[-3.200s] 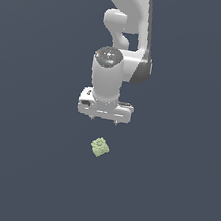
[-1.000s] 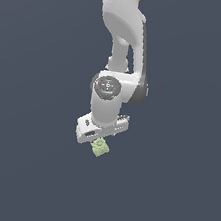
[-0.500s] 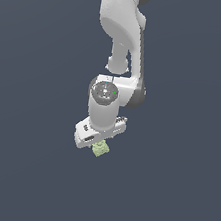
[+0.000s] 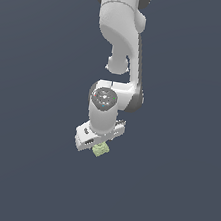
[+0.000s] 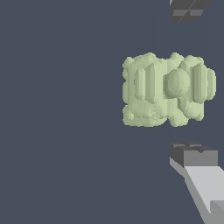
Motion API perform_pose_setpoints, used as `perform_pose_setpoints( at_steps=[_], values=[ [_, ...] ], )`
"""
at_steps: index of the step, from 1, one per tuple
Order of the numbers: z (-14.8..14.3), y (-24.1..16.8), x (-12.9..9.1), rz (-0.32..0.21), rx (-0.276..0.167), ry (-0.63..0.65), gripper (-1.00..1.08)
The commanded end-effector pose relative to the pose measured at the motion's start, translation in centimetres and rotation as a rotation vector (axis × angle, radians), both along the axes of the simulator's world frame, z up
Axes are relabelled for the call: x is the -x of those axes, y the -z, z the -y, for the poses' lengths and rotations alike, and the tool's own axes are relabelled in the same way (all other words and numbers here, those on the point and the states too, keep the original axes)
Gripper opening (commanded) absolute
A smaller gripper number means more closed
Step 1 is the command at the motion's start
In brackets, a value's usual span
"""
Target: Pick up the object and move it to a goal position.
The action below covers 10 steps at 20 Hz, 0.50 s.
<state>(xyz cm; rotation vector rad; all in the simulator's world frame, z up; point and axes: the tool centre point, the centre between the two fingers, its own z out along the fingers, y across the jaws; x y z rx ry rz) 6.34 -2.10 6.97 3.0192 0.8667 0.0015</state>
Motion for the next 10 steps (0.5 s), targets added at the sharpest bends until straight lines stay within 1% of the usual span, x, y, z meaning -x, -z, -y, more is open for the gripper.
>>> perform_pose_setpoints(
  at_steps=[1, 5, 9, 10],
  values=[
    [0.0, 1.4, 0.1, -0.001, 0.0, -0.002, 1.0],
    [0.0, 2.7, 0.1, -0.001, 0.0, -0.002, 1.0],
    [0.0, 2.8, 0.0, -0.001, 0.0, -0.002, 1.0],
    [0.0, 2.8, 0.0, -0.001, 0.0, -0.002, -1.0]
  ],
)
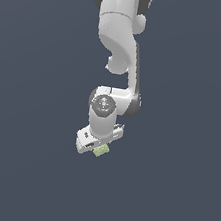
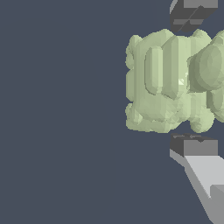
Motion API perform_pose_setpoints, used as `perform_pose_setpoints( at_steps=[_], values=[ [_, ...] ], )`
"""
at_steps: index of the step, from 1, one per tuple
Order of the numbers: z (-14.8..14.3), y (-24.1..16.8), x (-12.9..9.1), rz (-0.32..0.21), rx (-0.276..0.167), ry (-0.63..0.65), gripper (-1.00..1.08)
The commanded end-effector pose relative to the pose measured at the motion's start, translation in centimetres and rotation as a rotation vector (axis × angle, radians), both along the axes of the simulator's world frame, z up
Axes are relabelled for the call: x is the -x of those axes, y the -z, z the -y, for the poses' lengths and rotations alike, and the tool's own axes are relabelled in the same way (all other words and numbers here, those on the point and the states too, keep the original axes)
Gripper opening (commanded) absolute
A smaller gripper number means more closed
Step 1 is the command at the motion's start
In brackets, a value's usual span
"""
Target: Pick up the object and move it to a goal position.
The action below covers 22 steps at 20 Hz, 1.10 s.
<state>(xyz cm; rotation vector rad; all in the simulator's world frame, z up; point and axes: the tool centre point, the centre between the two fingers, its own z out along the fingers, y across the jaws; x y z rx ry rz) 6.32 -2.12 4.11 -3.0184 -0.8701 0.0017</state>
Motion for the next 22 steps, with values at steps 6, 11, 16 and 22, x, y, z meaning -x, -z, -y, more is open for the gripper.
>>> perform_pose_setpoints(
  at_steps=[6, 11, 16, 22],
  values=[
    [0.0, 0.0, -0.1, 0.001, 0.0, 0.0, -1.0],
    [0.0, 0.0, -0.1, 0.001, 0.0, 0.0, -1.0],
    [-0.5, -0.9, 0.1, 0.001, 0.0, 0.0, -1.0],
    [-1.9, -3.7, 0.8, 0.001, 0.001, -0.001, -1.0]
  ],
)
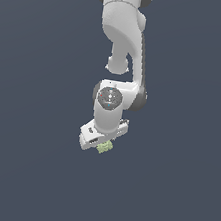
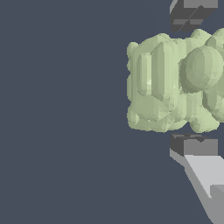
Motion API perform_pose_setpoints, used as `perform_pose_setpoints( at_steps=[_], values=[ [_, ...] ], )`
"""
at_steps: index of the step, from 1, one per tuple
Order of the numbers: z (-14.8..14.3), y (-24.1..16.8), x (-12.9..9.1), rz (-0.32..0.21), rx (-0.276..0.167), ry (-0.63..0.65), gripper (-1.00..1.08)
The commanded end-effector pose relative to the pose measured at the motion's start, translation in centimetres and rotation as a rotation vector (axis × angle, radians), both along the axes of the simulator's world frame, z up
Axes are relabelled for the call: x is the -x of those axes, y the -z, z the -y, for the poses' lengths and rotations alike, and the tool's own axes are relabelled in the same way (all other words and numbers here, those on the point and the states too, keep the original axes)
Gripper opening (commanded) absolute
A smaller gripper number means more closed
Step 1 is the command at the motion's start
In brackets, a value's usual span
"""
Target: Pick up the object and move it to a goal position.
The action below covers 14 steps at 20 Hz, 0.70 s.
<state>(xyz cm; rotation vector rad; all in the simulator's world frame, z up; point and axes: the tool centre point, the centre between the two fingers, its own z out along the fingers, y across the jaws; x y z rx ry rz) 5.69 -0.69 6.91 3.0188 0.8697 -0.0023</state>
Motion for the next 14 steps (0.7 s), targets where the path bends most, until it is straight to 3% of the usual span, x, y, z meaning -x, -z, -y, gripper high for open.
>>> perform_pose_setpoints(
  at_steps=[1, 14],
  values=[
    [-0.8, -1.5, 0.3, 0.001, 0.0, -0.001, -1.0],
    [-7.5, -14.6, 3.2, 0.001, 0.002, -0.002, -1.0]
  ],
)
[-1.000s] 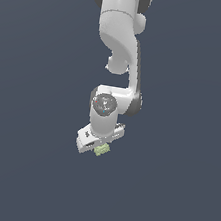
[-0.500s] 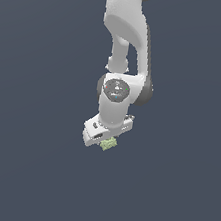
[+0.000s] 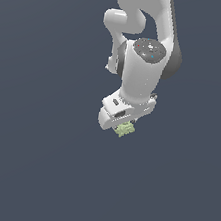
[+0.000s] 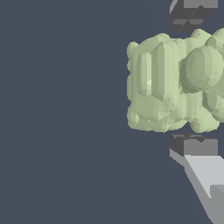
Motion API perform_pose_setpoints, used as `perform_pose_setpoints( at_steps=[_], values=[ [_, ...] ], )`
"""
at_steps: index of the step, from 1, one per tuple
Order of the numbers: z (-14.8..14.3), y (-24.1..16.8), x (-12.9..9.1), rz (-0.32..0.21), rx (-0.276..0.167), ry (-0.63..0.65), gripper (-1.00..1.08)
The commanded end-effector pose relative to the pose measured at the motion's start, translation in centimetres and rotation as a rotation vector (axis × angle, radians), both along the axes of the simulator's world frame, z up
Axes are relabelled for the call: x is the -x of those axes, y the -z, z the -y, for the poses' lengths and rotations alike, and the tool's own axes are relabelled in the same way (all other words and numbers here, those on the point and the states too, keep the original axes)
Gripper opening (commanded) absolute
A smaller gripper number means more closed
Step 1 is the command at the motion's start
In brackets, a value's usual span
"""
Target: Pick up the object and move it to a goal position.
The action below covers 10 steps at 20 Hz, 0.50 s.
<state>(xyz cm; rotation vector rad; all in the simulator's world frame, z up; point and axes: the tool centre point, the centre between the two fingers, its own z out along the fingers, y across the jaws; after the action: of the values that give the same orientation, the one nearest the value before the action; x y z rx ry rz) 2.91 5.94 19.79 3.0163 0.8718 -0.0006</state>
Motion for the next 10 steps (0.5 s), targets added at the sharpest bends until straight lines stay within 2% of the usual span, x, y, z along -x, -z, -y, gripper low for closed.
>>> perform_pose_setpoints(
  at_steps=[1, 10],
  values=[
    [-1.4, -2.8, 0.7, 0.0, 0.0, 0.0, -1.0],
    [-6.4, -12.6, 2.6, 0.0, 0.0, 0.0, -1.0]
  ],
)
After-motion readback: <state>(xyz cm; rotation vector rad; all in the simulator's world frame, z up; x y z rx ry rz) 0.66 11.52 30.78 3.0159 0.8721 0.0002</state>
